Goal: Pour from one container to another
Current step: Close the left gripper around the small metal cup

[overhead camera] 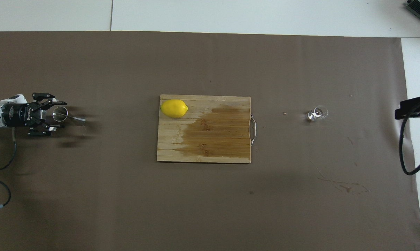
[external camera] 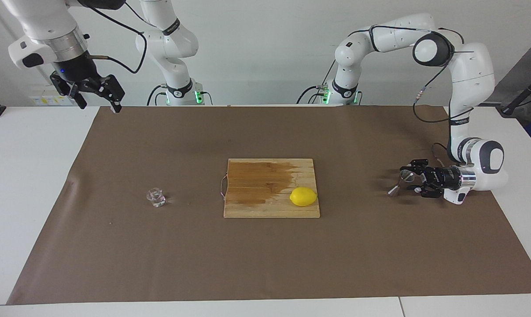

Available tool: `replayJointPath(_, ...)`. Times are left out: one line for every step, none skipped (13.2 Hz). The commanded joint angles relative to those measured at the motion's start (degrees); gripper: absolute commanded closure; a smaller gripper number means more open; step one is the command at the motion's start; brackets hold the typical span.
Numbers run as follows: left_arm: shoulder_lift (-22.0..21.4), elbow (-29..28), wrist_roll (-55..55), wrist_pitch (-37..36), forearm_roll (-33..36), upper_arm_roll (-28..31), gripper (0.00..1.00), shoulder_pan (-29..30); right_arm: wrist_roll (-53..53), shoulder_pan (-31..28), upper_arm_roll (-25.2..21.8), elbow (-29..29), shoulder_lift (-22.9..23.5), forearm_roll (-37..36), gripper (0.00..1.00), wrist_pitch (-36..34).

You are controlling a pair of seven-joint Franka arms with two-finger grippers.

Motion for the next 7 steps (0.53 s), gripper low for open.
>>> replayJointPath(-0.8,-0.6,-1.2,0.0,-1.0,-0.1,0.29,0.3,0.0,-1.0,0.1,0.3,-0.1,1.7,0.00,0.1)
replayJointPath(-0.8,-0.7,-1.2,0.0,-1.0,-0.1,0.30,0.3,0.0,-1.0,0.1,0.3,0.0,1.7,0.00,0.1)
replayJointPath(-0.8,-0.7,-1.1,0.0,-1.0,-0.1,0.30,0.3,0.1,-1.0,0.1,0.3,0.0,1.7,0.00,0.1)
replayJointPath(-0.8,-0.7,-1.1,0.1,-1.1,-0.2,0.31,0.3,0.1,-1.0,0.1,0.3,0.0,1.7,0.00,0.2)
replayJointPath(-0.8,-0.7,-1.1,0.0,-1.1,-0.2,0.32,0.3,0.1,-1.0,0.1,0.3,0.0,1.8,0.00,0.2)
replayJointPath(-0.8,-0.7,-1.1,0.0,-1.1,-0.3,0.33,0.3,0.1,-1.0,0.1,0.3,0.0,1.8,0.00,0.3)
replayJointPath(-0.8,-0.7,-1.1,0.1,-1.3,-0.3,0.35,0.3,0.2,-1.3,0.0,0.3,0.1,1.8,0.00,1.0)
